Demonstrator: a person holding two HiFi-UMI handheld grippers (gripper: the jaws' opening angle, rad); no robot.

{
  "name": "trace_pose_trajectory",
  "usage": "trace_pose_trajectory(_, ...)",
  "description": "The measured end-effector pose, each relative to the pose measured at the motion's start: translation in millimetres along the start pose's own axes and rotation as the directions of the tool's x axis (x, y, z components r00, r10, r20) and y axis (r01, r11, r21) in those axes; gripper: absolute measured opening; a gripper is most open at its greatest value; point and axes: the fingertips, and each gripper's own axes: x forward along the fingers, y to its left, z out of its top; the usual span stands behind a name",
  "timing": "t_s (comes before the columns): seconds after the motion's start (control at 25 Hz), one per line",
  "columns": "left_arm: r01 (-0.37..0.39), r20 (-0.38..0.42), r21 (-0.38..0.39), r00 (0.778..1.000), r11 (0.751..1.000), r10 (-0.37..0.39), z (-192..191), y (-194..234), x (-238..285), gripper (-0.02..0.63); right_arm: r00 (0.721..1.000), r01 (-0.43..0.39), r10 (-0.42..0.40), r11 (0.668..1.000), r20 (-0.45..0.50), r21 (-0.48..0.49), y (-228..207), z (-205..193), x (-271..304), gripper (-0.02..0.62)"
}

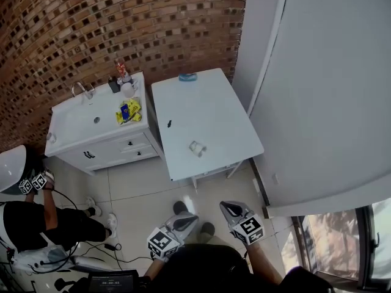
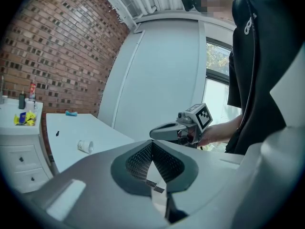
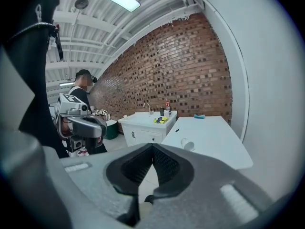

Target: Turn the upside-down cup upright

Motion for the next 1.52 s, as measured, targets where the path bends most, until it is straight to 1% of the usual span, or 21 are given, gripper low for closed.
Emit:
trace_pose_trajectory(0.12, 0.024, 0.009, 0.01, 1.0, 1.0, -0.024, 9, 10, 12, 0.014, 1.0, 0.015, -0.015, 1.0, -0.009, 0.006, -14, 1, 6, -0.008)
trace_pose_trajectory(0.24, 0.032, 0.015, 0.015, 0.999, 0.999, -0.032, 19, 25, 19, 0.015, 0.999, 0.022, -0.022, 1.0, -0.022, 0.002, -27, 7, 17, -0.008)
trace_pose_trajectory(0.44, 0.014, 0.0, 0.009, 1.0, 1.0, -0.014, 32, 60, 17, 0.014, 0.999, 0.014, -0.015, 1.0, -0.035, -0.011, -41, 29, 47, -0.008)
trace_pose_trajectory(0.56, 0.003, 0.024, 0.012, 1.0, 1.0, -0.004, 45, 87, 15, 0.014, 0.999, 0.003, -0.004, 1.0, -0.054, -0.02, -47, 45, 71, -0.008)
trace_pose_trajectory(0.72, -0.014, 0.062, 0.013, 0.998, 1.0, 0.013, 65, 125, 7, 0.014, 0.995, -0.018, 0.014, 0.999, -0.101, -0.035, -53, 61, 106, -0.008)
trace_pose_trajectory(0.96, -0.029, 0.091, 0.008, 0.995, 1.0, 0.028, 75, 172, -10, 0.014, 0.986, -0.032, 0.022, 0.998, -0.167, -0.059, -61, 74, 153, -0.008)
trace_pose_trajectory(1.12, -0.044, 0.113, -0.016, 0.993, 0.999, 0.045, 82, 198, -25, 0.014, 0.971, -0.025, 0.008, 0.997, -0.24, -0.069, -75, 78, 181, -0.008)
trace_pose_trajectory(1.32, -0.044, 0.122, -0.025, 0.991, 0.999, 0.047, 82, 224, -41, 0.014, 0.942, -0.031, 0.002, 0.996, -0.336, -0.082, -93, 76, 210, -0.008)
trace_pose_trajectory(1.4, -0.06, 0.125, -0.03, 0.99, 0.998, 0.063, 87, 234, -45, 0.014, 0.928, -0.047, 0.012, 0.995, -0.371, -0.087, -101, 73, 224, -0.008)
trace_pose_trajectory(1.48, -0.083, 0.12, -0.041, 0.989, 0.996, 0.087, 90, 245, -48, 0.014, 0.912, -0.075, 0.034, 0.994, -0.409, -0.084, -110, 70, 240, 0.018)
trace_pose_trajectory(1.52, -0.095, 0.116, -0.047, 0.988, 0.994, 0.1, 91, 249, -49, 0.014, 0.9, -0.091, 0.048, 0.993, -0.433, -0.078, -115, 66, 249, 0.02)
